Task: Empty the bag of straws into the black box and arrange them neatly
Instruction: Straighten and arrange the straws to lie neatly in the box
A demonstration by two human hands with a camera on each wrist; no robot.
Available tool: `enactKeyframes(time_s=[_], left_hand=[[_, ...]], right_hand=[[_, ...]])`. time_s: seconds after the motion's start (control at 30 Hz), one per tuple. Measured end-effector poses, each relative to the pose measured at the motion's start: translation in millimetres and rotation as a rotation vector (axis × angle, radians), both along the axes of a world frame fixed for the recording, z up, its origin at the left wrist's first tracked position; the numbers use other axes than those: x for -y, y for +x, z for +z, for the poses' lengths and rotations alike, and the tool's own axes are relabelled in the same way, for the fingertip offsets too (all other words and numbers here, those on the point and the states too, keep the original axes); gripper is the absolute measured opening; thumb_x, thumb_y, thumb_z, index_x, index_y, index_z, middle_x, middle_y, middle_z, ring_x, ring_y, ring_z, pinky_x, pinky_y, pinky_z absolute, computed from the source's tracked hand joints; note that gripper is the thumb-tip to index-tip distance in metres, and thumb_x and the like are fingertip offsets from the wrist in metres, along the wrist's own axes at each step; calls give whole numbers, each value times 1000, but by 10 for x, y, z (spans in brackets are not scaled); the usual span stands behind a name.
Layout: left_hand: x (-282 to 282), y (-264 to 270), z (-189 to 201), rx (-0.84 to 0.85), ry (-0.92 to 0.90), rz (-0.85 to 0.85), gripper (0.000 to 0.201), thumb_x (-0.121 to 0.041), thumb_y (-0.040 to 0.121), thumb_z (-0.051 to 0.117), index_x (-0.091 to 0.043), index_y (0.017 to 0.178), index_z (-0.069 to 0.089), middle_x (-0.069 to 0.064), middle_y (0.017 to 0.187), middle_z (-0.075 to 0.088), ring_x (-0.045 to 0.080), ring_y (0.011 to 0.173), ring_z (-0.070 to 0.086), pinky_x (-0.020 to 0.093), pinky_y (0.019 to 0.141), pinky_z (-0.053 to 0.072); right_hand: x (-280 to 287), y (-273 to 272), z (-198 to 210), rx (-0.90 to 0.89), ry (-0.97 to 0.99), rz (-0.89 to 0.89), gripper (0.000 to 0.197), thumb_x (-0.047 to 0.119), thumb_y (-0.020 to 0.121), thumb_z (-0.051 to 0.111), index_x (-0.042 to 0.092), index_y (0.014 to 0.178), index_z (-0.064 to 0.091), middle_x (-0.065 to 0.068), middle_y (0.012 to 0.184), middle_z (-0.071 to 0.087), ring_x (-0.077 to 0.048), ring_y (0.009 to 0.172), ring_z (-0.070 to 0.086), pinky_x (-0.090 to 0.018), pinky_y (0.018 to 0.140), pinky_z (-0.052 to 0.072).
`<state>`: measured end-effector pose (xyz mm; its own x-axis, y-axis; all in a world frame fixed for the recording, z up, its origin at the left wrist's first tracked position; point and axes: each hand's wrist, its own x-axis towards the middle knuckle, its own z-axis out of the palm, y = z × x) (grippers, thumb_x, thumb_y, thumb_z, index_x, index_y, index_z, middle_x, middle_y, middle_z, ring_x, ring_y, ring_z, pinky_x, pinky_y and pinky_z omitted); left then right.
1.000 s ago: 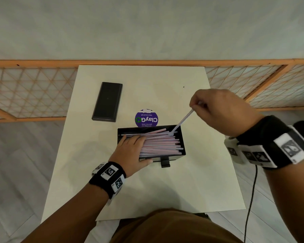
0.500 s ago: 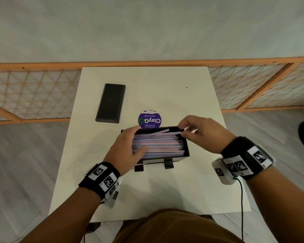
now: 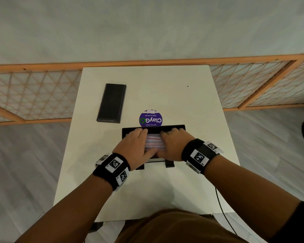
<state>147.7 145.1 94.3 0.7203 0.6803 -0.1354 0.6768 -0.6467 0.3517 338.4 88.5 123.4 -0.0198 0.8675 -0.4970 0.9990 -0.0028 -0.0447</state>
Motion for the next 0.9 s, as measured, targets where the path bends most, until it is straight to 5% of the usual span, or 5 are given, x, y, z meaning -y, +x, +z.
enactKeyframes(time_s=[0.23,0.33,0.5,0.67,0.9], left_hand=[[37,-47,-179,5,-15,9,76,-67,90,44,-15,146,39,5,142,49,23,128,50,39,115,40],[60,-38,-229,-62,27,-11,80,-68,89,31,-14,148,39,7,147,49,25,138,44,48,124,24],[111,-8,-248,-109,65,16,79,-66,90,27,-15,148,38,6,147,50,25,140,43,53,125,21],[126,1,-265,-120,74,20,79,-66,91,26,-14,149,38,7,146,51,25,140,44,51,124,22],[159,17,-251,-125,105,25,78,-65,91,29,-12,148,42,8,144,55,27,138,46,53,123,24]], right_hand=[[-241,3,112,-133,-219,-177,46,60,75,72,30,101,48,11,78,53,-8,67,53,-26,71,47],[-402,-13,-16,-96,-321,-187,72,68,57,75,29,115,60,4,92,66,-16,80,64,-30,75,55],[-620,-16,20,-80,-523,-130,79,53,77,79,19,142,50,-11,122,66,-27,100,63,-33,81,49],[-664,-64,2,41,-495,-72,86,64,64,83,18,133,59,-8,110,68,-26,89,65,-39,84,55],[-575,-84,-74,2,-460,-111,67,50,73,81,22,128,55,-6,106,66,-26,92,64,-39,89,55]])
